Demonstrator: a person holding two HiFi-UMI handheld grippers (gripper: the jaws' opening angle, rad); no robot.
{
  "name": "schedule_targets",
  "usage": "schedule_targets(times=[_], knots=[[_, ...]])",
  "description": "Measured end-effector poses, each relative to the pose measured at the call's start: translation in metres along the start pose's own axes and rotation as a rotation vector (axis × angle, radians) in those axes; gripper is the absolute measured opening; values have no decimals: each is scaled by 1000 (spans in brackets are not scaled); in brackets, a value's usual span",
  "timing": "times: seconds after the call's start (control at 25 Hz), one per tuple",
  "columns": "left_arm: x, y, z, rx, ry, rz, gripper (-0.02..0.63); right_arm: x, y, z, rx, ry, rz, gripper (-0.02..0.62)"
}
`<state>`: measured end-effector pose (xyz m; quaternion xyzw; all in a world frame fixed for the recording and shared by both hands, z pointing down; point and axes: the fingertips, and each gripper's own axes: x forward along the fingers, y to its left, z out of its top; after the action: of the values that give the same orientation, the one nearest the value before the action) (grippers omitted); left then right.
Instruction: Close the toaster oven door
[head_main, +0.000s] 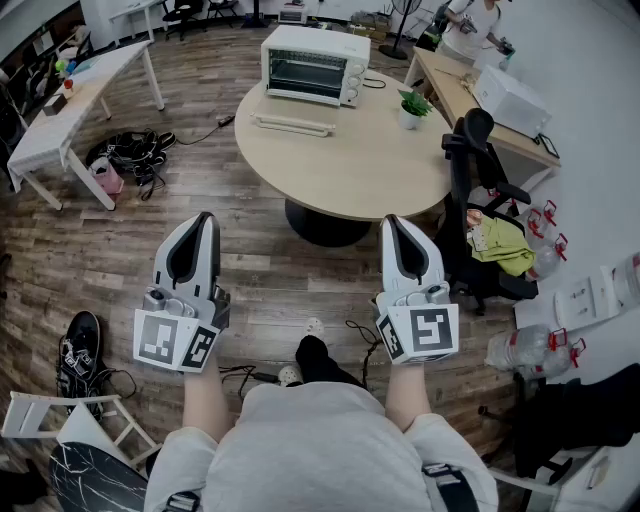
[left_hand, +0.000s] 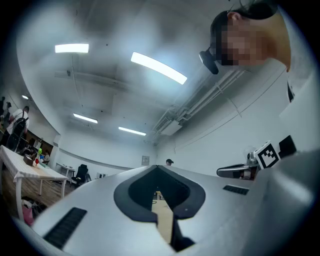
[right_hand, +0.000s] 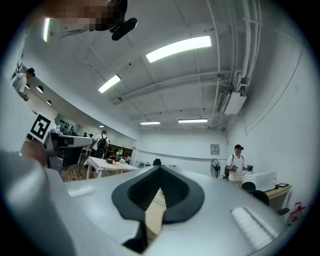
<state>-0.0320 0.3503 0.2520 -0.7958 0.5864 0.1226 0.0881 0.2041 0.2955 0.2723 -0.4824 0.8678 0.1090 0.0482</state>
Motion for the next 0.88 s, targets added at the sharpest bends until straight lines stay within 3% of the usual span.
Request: schedule_targets(times=[0.48, 0.88], knots=[[17, 6, -13, -6, 22, -9, 6, 15, -8, -8, 23, -4, -5, 11], [71, 17, -31, 4, 32, -25, 6, 61, -34, -21, 39, -4, 20, 11]])
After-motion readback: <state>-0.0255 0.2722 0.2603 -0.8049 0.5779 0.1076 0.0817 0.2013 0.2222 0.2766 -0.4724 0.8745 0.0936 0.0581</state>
